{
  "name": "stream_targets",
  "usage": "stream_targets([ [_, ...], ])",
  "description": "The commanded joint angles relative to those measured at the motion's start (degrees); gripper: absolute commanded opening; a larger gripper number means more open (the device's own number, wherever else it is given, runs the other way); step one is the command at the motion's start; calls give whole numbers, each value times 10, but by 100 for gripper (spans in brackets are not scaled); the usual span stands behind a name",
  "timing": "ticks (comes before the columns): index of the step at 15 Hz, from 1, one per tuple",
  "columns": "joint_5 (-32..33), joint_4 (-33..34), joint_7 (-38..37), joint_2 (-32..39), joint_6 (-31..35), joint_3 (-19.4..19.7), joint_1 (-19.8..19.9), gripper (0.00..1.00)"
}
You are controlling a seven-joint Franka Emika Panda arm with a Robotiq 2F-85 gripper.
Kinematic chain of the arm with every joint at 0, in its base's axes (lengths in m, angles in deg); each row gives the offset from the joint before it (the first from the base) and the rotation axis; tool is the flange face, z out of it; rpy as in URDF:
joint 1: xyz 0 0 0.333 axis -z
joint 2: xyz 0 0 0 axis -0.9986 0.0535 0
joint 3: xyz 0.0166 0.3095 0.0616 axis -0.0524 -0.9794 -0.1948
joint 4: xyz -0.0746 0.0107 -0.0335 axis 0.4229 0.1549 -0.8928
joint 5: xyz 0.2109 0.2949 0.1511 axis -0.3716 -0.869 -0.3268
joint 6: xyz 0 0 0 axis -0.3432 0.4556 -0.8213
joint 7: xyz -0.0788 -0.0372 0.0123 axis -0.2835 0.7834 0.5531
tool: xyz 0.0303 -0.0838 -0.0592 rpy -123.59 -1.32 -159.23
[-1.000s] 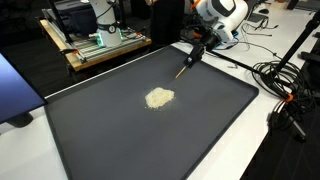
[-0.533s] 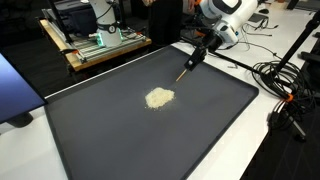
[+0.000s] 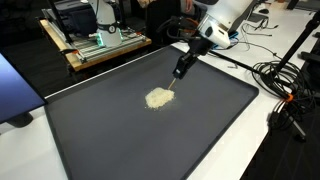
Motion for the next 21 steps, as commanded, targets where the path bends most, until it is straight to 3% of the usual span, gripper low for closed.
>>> stream_targets([
  [1, -83, -66, 100, -56, 41, -3, 66, 3],
  [12, -308, -123, 367, -84, 101, -8, 233, 3],
  [21, -476, -136, 519, -70, 86, -10, 320, 3],
])
